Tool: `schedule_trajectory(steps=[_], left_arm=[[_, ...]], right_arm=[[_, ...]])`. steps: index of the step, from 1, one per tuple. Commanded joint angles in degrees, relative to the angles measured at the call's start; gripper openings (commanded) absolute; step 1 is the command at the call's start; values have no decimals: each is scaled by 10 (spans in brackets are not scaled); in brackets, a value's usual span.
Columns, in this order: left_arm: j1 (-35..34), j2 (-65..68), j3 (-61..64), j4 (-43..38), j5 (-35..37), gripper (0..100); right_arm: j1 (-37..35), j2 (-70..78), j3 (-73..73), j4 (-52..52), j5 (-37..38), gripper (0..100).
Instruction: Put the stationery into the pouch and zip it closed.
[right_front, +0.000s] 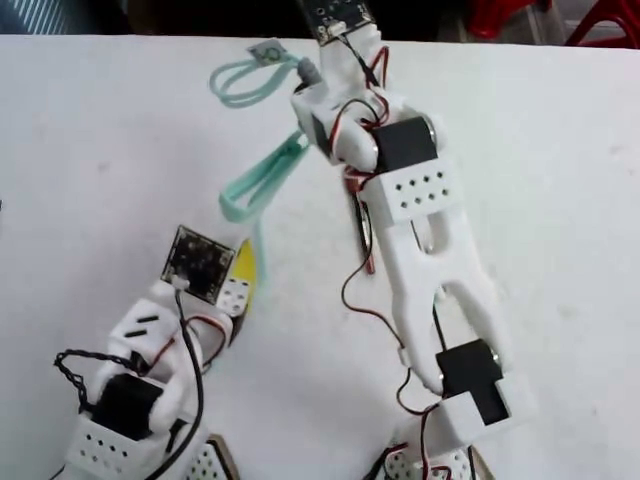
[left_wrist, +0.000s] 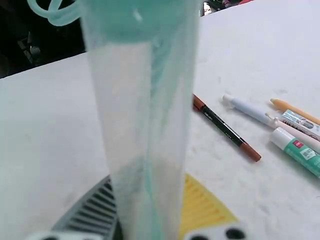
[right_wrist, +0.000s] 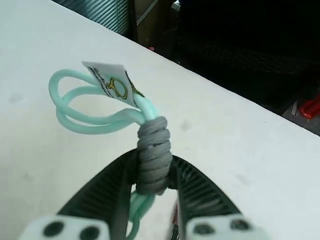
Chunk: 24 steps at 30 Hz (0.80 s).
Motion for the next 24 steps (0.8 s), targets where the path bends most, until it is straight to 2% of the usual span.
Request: schedule_trajectory(steps=[1,9,11,14,16,18,22,24], left_arm=[[7,-7,-12,-2,4,23],[7,-7,-12,-2,4,23],[7,-7,-12,-2,4,23],[7,-7,-12,-2,4,23],[7,-7,-12,-2,4,23],[7,-7,-12,-2,4,23],[7,-7,-12,-2,4,23],[7,-7,-12,-2,4,23]], right_arm=[[48,-1,-21,-28,1,17],[16,-23,-25,5,-4,33],[-3,-46,-24,25,-4,106],[-36,-106,-25,68,11,269],[-65,-155,-25,97,78,362],[-94,-196,-24,131,149,412],[-116,-250,-20,190,237,415],[-117,-262,-20,222,307,415]])
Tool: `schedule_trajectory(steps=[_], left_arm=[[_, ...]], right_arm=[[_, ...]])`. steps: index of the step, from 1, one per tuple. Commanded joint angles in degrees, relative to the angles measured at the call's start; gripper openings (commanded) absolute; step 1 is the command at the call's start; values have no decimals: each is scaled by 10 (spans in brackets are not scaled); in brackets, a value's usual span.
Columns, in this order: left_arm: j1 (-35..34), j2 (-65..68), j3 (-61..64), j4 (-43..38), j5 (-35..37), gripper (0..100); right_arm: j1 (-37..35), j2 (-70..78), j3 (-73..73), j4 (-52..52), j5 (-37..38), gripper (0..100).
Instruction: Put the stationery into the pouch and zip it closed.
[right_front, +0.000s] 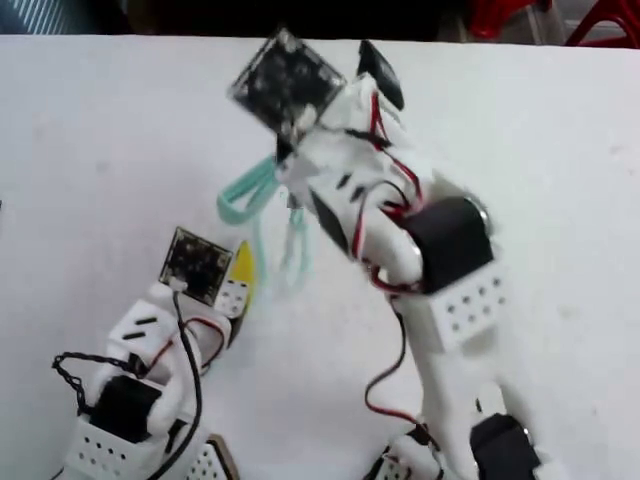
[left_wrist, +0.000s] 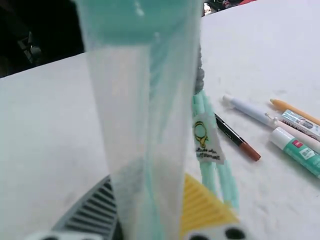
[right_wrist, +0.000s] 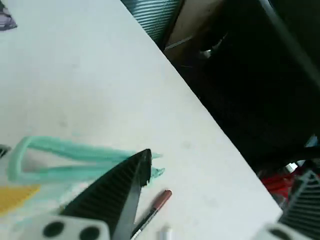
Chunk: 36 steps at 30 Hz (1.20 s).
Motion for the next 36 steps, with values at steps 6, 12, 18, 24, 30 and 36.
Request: schedule_trajectory(steps=[6,12,18,24,30,36], left_arm=[[8,0,-12,-7,2,23],[27,0,-12,-7,1,23],[28,0,-11,-6,0,23],[27,0,-11,-7,0,23],[23,0,-13,-7,0,23],[24,0,-19,-22,5,64]], right_arm=[[-11,-32,-18,176,297,415],[-21,34,-18,183,341,415],[-41,146,-75,172,360,415],[-57,198,-126,190,363,405],[-29,201,-122,190,360,146],[-22,199,-129,189,361,22]])
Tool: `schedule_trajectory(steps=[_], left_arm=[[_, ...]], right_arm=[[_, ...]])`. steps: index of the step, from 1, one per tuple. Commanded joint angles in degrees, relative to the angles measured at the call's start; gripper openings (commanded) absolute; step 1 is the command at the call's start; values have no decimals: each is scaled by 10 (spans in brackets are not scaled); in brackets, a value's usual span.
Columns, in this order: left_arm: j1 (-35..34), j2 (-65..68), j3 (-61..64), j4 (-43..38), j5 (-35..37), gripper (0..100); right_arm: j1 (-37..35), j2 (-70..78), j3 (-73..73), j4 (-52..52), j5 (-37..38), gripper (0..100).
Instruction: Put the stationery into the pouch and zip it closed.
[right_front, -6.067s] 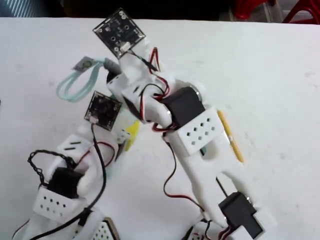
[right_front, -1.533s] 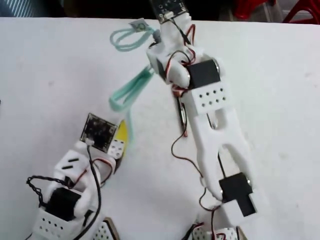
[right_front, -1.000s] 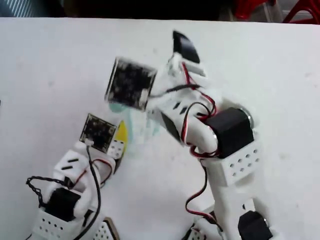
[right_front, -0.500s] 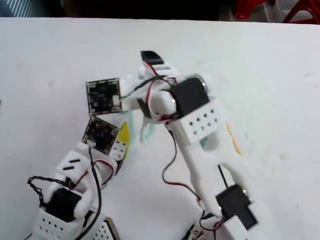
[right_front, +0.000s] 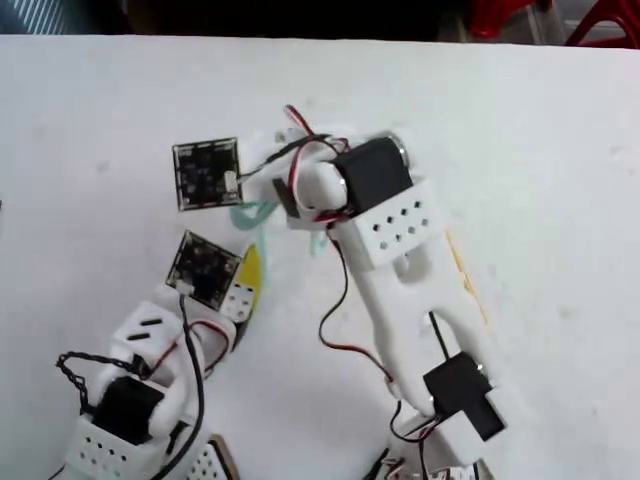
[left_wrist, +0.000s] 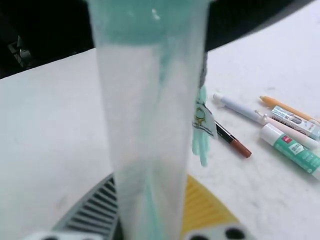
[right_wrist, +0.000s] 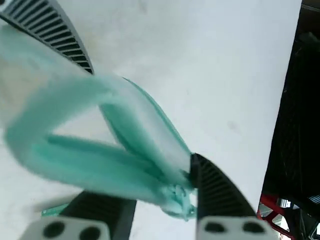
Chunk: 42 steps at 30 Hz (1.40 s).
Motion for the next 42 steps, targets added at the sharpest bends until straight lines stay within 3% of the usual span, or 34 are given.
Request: schedule_trajectory(steps=[1,5,17,23,27,38,42], left_arm=[[0,0,-22,-24,7,101],[2,0,-24,-23,64,230],[20,1,-55,-27,42,229],[21,2,-26,-65,43,229],[22,2,3,-105,43,228],[52,4,5,-104,39,216],[54,2,0,-62,15,218]], right_arm=[[3,-9,-28,12,3,13],[2,-22,-69,12,1,18],[-5,-23,-125,-16,-8,18],[-14,-25,-125,-16,75,18],[-13,-20,-119,-25,90,17],[8,-19,-112,-56,130,17],[28,1,-83,-56,149,17]])
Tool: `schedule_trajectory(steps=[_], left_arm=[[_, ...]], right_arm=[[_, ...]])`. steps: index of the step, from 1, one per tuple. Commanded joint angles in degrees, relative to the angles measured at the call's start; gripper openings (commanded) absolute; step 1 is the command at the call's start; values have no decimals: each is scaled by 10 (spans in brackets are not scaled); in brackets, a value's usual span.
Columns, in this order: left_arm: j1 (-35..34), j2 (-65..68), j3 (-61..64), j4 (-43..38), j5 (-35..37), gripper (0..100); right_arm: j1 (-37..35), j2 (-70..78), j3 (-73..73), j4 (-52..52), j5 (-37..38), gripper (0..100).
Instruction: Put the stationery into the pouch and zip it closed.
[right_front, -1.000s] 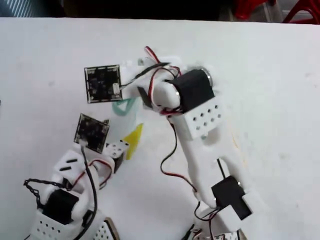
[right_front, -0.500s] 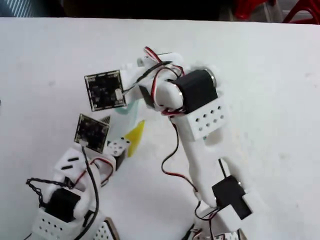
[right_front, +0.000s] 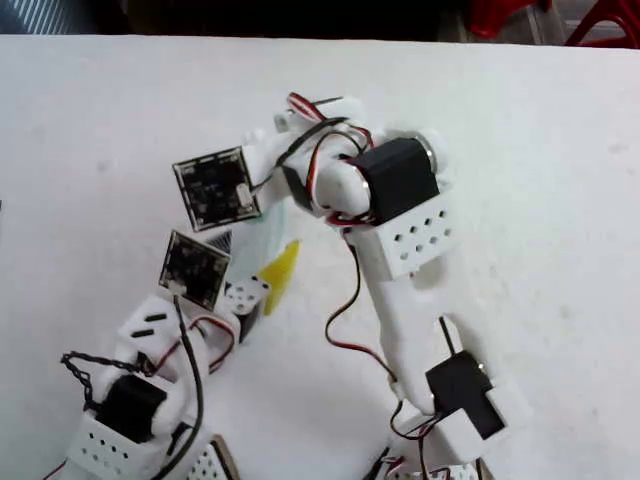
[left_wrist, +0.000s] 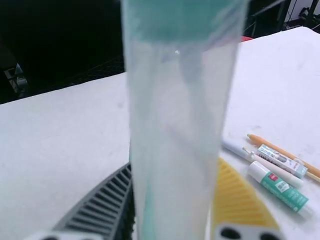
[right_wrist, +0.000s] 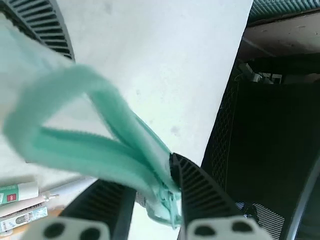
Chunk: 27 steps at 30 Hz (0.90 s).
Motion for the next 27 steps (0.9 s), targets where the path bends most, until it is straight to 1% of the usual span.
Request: schedule_trajectory(steps=[1,4,6,8,11,17,22,27], left_arm=[[24,-4,-16,42,-25,218],[24,-4,-55,97,-24,218],[25,-4,-75,119,-23,218],[25,-4,-76,121,-11,218],[25,-4,-79,121,-5,218],[25,-11,-99,125,-4,218],[25,-86,-72,126,-4,216],[24,-155,-24,120,-5,215]], right_arm=[[18,7,6,-28,11,17],[29,15,8,-36,9,17],[27,16,12,-46,7,17],[23,21,13,-44,4,17],[17,30,13,-56,-24,17],[15,72,9,-65,-56,17],[16,70,9,-94,-74,17],[13,38,9,-93,-71,17]])
